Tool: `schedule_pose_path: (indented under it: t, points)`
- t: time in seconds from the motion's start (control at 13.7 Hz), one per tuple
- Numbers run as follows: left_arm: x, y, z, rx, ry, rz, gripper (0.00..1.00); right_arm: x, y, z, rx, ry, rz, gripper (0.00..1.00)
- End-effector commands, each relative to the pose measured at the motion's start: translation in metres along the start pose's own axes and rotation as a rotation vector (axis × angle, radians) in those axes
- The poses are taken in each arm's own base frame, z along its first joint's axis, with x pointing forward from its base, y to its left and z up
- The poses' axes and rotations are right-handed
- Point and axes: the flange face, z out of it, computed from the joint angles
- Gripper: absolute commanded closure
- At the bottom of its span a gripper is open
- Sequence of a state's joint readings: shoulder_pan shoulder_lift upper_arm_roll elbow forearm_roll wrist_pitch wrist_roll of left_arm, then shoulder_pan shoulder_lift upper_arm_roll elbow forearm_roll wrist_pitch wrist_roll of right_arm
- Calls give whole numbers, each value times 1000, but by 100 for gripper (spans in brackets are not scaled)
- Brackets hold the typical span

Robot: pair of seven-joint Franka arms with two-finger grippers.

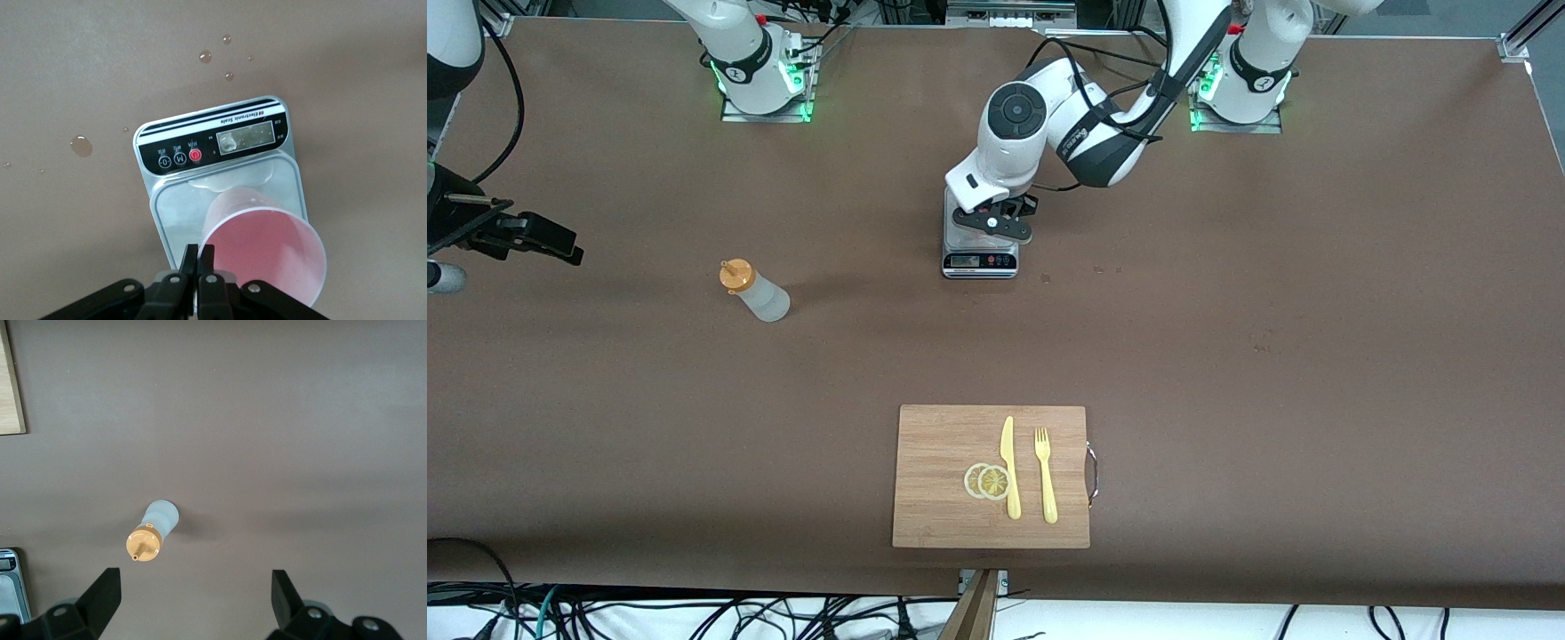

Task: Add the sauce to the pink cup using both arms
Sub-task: 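Carry the pink cup with the left gripper onto the scale, then release the cup on the scale while the right gripper reaches the bottle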

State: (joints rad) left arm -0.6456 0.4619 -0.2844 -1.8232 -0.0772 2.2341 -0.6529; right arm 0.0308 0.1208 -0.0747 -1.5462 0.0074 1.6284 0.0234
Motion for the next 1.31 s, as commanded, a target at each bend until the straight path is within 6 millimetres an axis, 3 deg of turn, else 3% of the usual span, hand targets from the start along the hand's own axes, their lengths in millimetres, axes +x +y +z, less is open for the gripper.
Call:
schedule_pose_path:
  t: [0.0, 0.07, 0.22, 0.51, 0.58, 0.66, 0.73, 0.87, 0.95, 1.24]
  points:
    - [-9, 3, 3, 38, 32, -1, 100, -2, -2, 1, 16, -2, 3, 0]
    - [-10, 4, 4, 39, 31, -4, 100, -2, -2, 1, 16, 0, 3, 0]
    - [-10, 4, 6, 40, 27, -8, 100, 7, 0, 19, 16, -31, -7, 0]
    - [-9, 4, 6, 39, 27, -17, 69, 13, -8, 50, 50, -86, -65, 0]
    - [-8, 4, 4, 32, 23, -24, 47, 17, -9, 63, 111, -104, -134, 0]
    - [-3, 2, -4, 22, 28, -35, 6, 19, -4, 77, 184, -113, -235, 0]
    - [0, 0, -12, 14, 39, -37, 0, 21, 7, 91, 244, -109, -325, 0]
    - [7, -6, -42, -48, 25, -93, 0, 25, 23, 122, 343, -106, -499, 0]
    - [14, -11, -66, -74, 26, -122, 0, 24, 40, 137, 421, -84, -590, 0]
    - [48, -65, -180, -87, 84, -212, 0, 12, 57, 222, 685, 46, -911, 0]
